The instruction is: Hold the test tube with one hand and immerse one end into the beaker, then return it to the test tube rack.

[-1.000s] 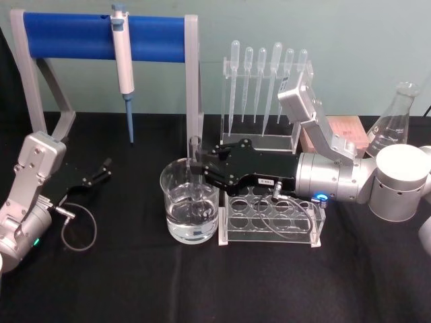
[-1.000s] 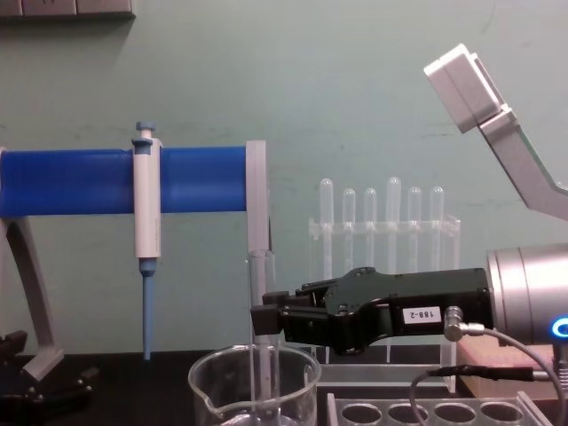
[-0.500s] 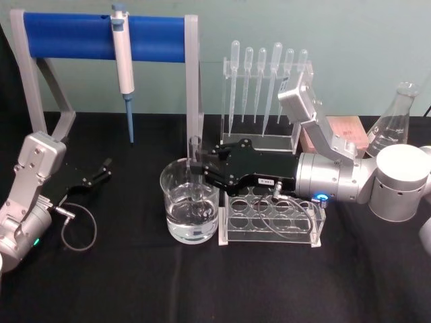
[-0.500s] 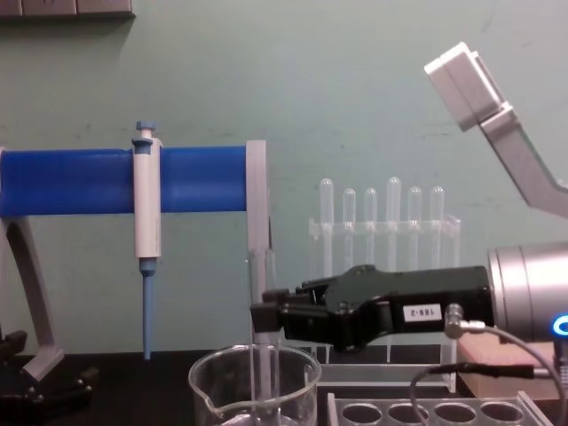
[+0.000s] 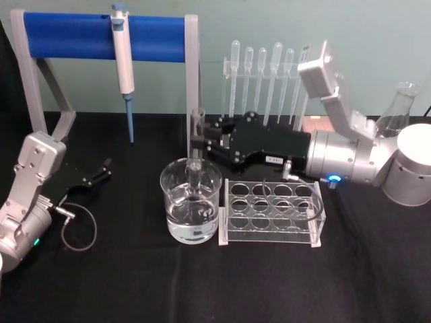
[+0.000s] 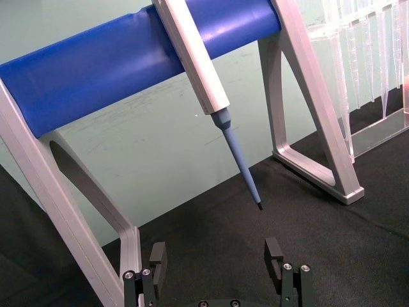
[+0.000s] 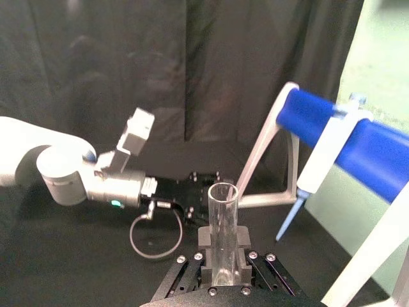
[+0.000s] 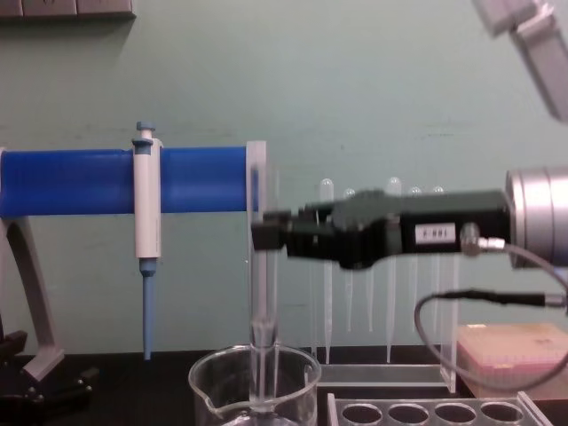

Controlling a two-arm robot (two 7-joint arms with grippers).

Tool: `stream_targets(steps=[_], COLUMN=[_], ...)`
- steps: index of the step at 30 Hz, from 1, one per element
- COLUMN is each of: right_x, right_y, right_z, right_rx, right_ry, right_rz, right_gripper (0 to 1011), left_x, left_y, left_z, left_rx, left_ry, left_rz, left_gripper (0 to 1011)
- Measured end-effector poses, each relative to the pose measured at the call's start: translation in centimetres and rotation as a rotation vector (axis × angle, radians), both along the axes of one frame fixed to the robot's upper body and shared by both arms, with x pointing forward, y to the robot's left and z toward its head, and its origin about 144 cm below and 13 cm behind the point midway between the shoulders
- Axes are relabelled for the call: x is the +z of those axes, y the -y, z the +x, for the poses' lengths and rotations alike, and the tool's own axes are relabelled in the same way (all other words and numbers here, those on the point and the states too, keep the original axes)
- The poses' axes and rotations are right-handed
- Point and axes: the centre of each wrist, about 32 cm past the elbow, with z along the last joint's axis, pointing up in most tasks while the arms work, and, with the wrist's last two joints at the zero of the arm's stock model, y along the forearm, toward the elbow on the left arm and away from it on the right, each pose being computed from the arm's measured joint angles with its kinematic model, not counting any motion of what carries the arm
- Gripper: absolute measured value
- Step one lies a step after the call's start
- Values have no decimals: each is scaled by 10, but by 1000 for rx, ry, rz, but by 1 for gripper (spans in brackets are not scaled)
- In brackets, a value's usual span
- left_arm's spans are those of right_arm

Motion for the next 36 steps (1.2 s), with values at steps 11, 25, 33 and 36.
stream_targets(steps=[11,25,33,36], right_x=[31,36,24,19], right_y=[12,65,85,88], right_z=[-8,-37,-50,-52], right_rx=[3,-50,-71,-78], right_ry=[49,28,7,1], right_rz=[54,32,11,7], right_gripper=[218,218,218,217], left_x=[0,0,0,0], left_y=[0,0,0,0], left_z=[0,0,0,0], left_rx=[0,0,0,0], left_ry=[0,0,0,0], left_rz=[0,0,0,0], left_gripper=[1000,1000,1000,1000])
